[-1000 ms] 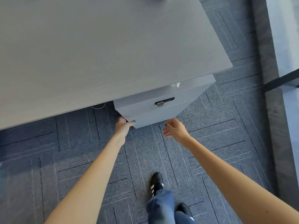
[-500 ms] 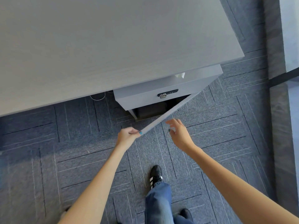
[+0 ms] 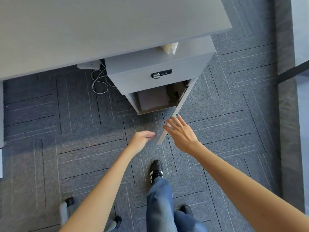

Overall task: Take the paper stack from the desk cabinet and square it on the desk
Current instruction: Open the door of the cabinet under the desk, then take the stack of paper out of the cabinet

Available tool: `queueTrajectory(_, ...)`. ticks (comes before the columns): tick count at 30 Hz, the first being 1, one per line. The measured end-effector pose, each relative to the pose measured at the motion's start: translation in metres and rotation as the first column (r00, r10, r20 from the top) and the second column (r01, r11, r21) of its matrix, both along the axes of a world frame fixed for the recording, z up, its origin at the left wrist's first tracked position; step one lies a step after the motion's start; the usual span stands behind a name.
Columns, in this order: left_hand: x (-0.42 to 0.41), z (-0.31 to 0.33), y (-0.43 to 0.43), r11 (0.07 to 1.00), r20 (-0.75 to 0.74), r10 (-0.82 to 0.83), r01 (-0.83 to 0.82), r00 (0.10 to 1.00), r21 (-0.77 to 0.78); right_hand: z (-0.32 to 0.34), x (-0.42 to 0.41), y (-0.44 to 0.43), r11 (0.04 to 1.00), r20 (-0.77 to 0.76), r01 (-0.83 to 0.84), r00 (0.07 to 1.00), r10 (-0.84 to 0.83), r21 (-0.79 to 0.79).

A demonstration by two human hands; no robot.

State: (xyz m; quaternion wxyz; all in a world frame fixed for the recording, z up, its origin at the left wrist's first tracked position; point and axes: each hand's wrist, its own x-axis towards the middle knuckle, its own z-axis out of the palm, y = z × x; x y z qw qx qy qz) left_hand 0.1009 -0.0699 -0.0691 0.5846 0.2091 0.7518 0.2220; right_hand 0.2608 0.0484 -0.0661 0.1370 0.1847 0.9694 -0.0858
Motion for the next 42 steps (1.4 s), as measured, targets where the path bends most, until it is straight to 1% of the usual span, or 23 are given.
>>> queueTrajectory(3, 0.019, 0.006, 0.0, 0.994, -0.022, 0.085, -0.083, 0.996, 0.065, 0.005, 0.023, -0.009, 1.0, 0.005, 0.002, 1.0, -0.002, 0.025)
queueTrajectory(7, 0.04, 0.012, -0.003, 0.993, -0.06, 0.077, -0.072, 0.995, 0.09, 0.008, 0.066, -0.013, 0.998, 0.163, -0.032, 0.986, 0.024, 0.047)
queueTrajectory(9, 0.047, 0.014, -0.002, 0.991, -0.076, 0.081, -0.072, 0.994, 0.112, 0.003, 0.089, -0.016, 0.999, 0.208, -0.028, 0.978, 0.022, 0.028)
queueTrajectory(13, 0.054, 0.008, 0.005, 0.984, -0.096, 0.094, -0.078, 0.991, 0.161, -0.011, 0.103, -0.022, 0.994, 0.176, 0.011, 0.984, 0.008, -0.105)
queueTrajectory(17, 0.051, -0.012, 0.016, 0.975, -0.132, 0.121, -0.093, 0.984, 0.204, -0.031, 0.073, -0.015, 0.979, 0.059, 0.095, 0.995, -0.086, -0.178)
queueTrajectory(24, 0.017, -0.094, 0.041, 0.959, -0.203, 0.156, -0.099, 0.967, 0.267, -0.102, 0.005, 0.017, 0.936, -0.011, 0.269, 0.96, -0.278, -0.228)
queueTrajectory(27, 0.001, -0.137, 0.055, 0.952, -0.228, 0.171, -0.101, 0.959, 0.29, -0.144, -0.018, 0.032, 0.93, -0.017, 0.29, 0.953, -0.301, -0.227)
queueTrajectory(34, -0.03, -0.238, 0.086, 0.935, -0.253, 0.186, -0.092, 0.949, 0.343, -0.241, -0.064, 0.069, 0.928, -0.101, 0.287, 0.943, -0.317, -0.239)
queueTrajectory(39, -0.053, -0.289, 0.11, 0.93, -0.304, 0.176, -0.056, 0.936, 0.364, -0.295, -0.083, 0.094, 0.94, -0.13, 0.293, 0.939, -0.317, -0.176)
queueTrajectory(42, -0.07, -0.319, 0.126, 0.915, -0.31, 0.209, -0.074, 0.927, 0.396, -0.327, -0.094, 0.113, 0.931, -0.145, 0.307, 0.93, -0.338, -0.2)
